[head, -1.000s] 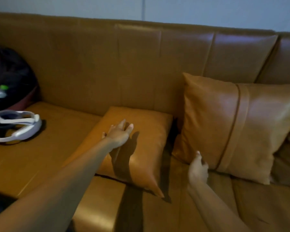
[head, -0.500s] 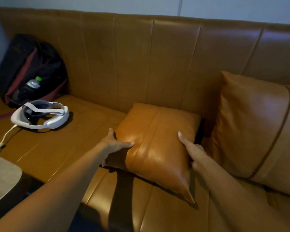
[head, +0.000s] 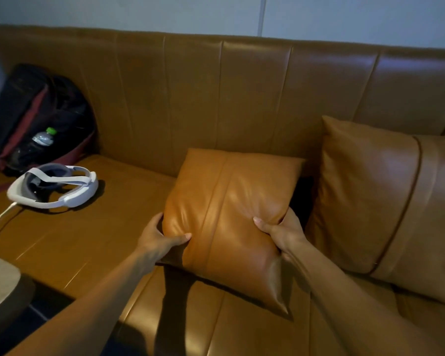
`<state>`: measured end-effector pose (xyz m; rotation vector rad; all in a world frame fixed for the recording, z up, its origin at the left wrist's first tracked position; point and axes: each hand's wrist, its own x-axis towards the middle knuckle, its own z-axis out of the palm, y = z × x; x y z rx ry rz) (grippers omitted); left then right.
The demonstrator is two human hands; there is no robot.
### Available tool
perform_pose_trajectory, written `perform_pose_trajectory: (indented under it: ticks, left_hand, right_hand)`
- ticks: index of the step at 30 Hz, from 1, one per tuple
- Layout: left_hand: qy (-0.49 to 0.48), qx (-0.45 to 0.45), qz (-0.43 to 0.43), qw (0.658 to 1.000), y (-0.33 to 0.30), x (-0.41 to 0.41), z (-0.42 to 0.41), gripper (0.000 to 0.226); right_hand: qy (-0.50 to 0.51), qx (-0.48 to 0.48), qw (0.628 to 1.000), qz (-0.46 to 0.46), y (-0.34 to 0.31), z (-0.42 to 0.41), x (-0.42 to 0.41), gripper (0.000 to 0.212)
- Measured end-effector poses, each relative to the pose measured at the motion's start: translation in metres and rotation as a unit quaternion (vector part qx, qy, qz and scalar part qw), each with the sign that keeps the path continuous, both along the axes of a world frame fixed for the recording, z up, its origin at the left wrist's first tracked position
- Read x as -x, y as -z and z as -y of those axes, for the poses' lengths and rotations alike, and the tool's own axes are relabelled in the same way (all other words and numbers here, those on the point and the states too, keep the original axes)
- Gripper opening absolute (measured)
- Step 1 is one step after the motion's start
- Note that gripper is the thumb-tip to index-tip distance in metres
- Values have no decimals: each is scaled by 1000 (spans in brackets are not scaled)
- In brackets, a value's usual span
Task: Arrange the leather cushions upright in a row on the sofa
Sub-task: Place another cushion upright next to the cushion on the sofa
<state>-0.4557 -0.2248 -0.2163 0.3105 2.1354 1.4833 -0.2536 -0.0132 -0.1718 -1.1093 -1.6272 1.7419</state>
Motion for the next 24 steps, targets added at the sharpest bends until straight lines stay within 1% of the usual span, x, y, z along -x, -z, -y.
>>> perform_pose_trajectory:
  ticks: [2,6,9,11,14,18,21,24]
  left_hand:
    - [-14,-48,-24,998,3,-4,-4,113]
    - [-37,-139,-76,987,-4,-13,-25,115]
    - [-58,-180,-116,975,-16,-15,-49,116]
    - [-58,-196,-123,971,-19,-13,-61,121]
    - [-59,-204,-136,968,-20,-12,-74,121]
    - [-49,-198,-147,968,-12,-9,-85,116]
    - [-19,-161,-151,975,-1,-6,-89,119]
    - [51,-98,-154,982,21,-7,-92,127]
  right_hand:
    - [-3,-54,998,-11,-7,-4,-2,79]
    - [-2,-162,987,-12,-28,-20,-2,88]
    - [-4,-209,977,-32,-45,-37,-2,92]
    - [-9,-231,972,-45,-51,-46,-3,94]
    - [-14,-246,968,-50,-53,-57,-5,95]
    - [-5,-233,971,-52,-40,-64,-7,96]
    - [-5,-209,977,-34,-20,-68,-17,96]
    - [-27,-185,982,13,3,-73,-29,101]
